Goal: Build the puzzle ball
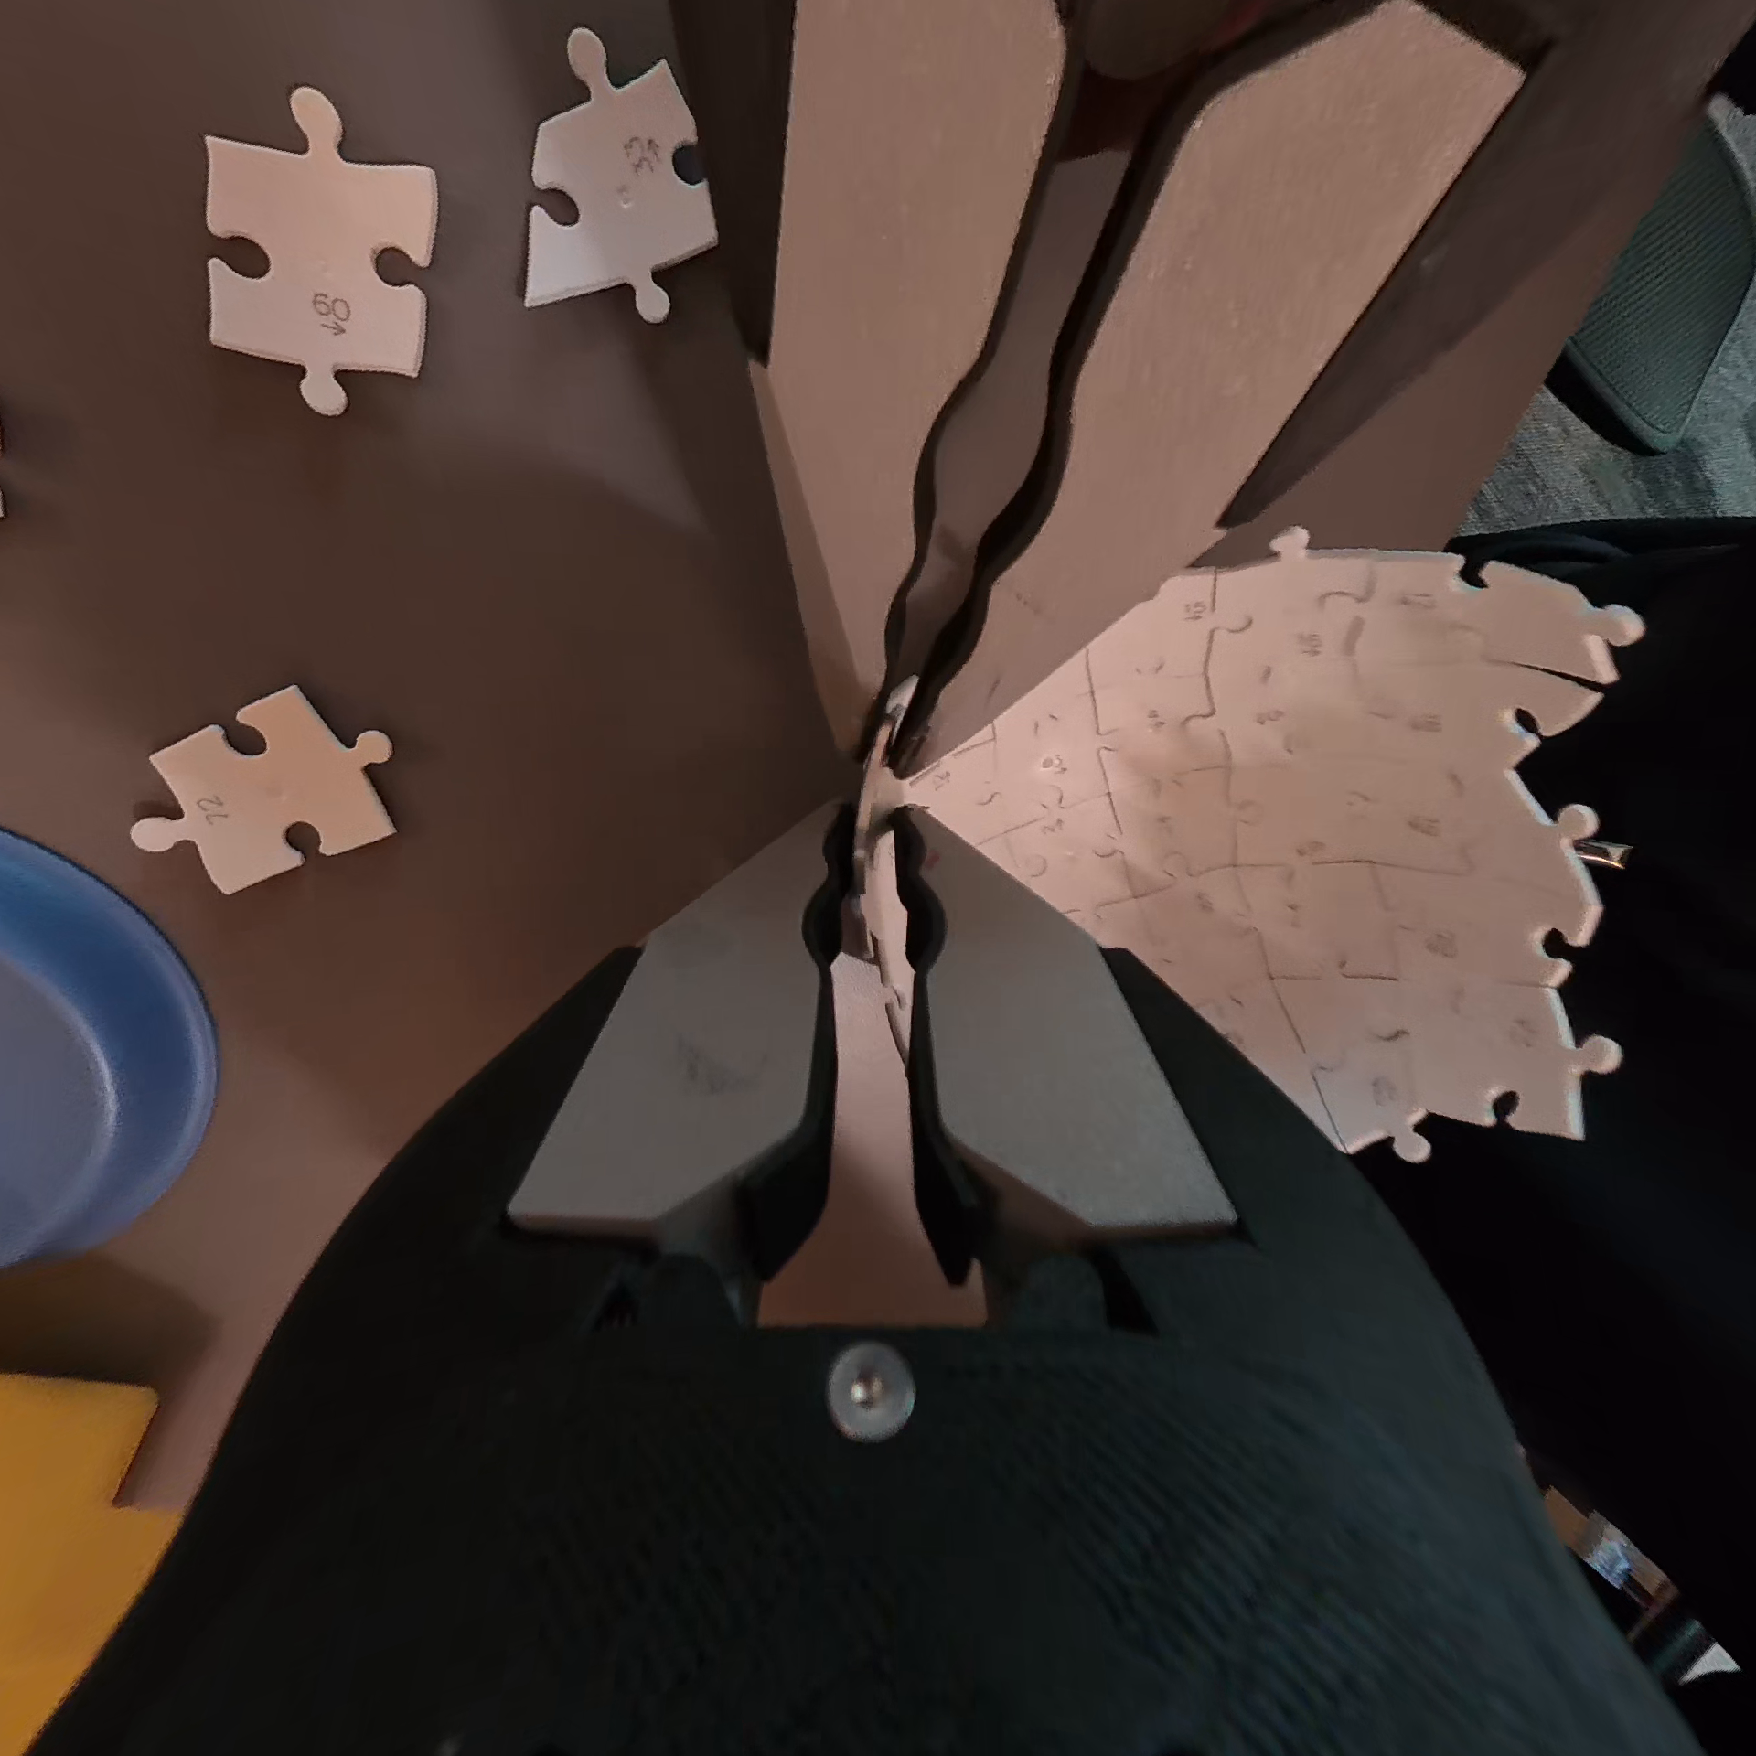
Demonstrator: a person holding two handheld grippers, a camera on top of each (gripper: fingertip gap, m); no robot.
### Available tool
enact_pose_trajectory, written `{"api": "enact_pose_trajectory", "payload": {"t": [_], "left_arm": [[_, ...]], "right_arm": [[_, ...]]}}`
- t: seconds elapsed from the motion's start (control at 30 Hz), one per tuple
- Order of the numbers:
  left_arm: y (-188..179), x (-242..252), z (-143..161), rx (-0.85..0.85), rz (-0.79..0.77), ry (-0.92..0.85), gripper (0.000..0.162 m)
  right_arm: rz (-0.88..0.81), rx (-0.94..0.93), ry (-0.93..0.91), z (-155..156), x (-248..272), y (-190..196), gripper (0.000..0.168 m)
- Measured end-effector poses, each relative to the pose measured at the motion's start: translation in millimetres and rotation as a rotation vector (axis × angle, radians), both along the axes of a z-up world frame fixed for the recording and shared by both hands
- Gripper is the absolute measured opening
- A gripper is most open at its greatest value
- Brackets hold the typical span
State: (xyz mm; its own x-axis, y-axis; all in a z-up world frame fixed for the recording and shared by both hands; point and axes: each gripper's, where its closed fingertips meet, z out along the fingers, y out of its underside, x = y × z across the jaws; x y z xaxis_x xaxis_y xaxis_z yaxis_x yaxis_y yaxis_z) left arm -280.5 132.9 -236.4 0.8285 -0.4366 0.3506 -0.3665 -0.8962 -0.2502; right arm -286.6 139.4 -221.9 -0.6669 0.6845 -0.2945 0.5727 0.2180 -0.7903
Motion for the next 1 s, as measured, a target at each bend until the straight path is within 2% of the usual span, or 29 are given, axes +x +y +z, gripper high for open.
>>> {"api": "enact_pose_trajectory", "payload": {"t": [0.53,0.6,1.0], "left_arm": [[-4.9,-14.3,1.1,-0.012,0.005,0.046,0.017],[-3.8,-18.2,2.7,0.009,0.013,0.077,0.02],[7.0,-22.7,24.5,0.249,0.014,0.173,0.013]], "right_arm": [[-0.007,-0.01,-0.017,-2.4,-2.2,-0.7,0.0],[-0.008,-0.011,-0.018,-2.6,-2.7,-0.7,0.0],[-0.017,-0.014,-0.039,-5.1,-4.8,0.1,0.001]]}}
